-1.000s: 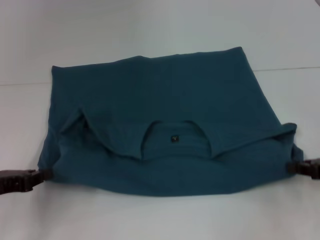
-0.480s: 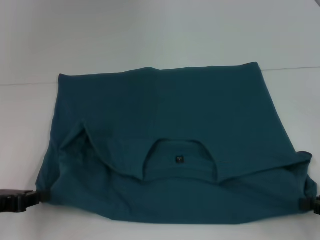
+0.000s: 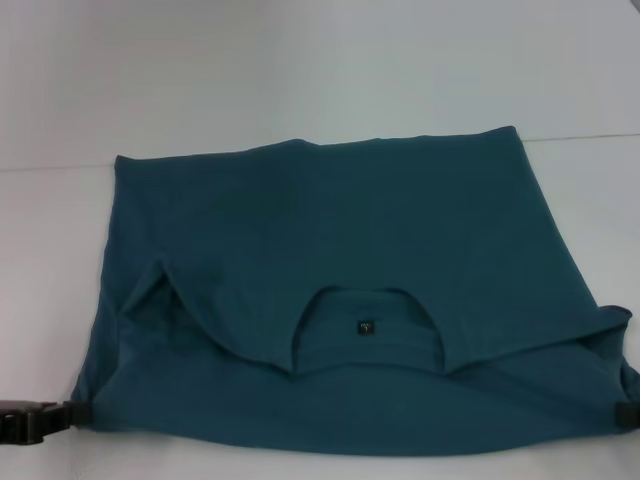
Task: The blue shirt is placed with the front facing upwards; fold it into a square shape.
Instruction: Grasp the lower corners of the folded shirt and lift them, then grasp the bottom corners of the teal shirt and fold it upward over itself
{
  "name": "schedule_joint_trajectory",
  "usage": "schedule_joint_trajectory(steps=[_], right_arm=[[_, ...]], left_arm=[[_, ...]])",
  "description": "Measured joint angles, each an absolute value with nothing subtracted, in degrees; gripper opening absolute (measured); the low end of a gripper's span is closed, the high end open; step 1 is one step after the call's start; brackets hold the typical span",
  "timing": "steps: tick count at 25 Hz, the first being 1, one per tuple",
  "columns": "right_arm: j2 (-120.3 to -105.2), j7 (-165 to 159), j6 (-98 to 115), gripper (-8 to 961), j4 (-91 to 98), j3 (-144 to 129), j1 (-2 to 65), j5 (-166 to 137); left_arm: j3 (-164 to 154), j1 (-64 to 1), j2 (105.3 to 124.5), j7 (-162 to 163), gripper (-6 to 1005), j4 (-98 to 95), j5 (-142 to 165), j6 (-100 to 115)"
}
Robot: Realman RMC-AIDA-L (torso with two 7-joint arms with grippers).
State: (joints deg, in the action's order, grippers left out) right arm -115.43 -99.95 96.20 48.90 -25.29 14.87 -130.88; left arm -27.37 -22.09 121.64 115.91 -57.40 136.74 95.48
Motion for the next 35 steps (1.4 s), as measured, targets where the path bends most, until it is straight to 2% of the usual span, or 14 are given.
schedule_joint_trajectory(steps=[22,28,35], right_arm=[[-114.49,-98.48,100.07,30,49.04,-25.04,13.10,-131.26],[-114.21,-98.46,99.42,30,48.96,-23.03,15.50,-131.09],[-113.11,-99.46,95.31,30,48.51,-21.57,20.92,-131.07]], left_arm=[[-27.36,-22.09,121.42,115.26,1,-58.18,141.20,102.59],[-24.76,-23.16,121.15,115.27,0,-57.83,140.51,100.92],[-22.91,-27.16,120.46,116.07,0,-55.38,137.64,95.72]])
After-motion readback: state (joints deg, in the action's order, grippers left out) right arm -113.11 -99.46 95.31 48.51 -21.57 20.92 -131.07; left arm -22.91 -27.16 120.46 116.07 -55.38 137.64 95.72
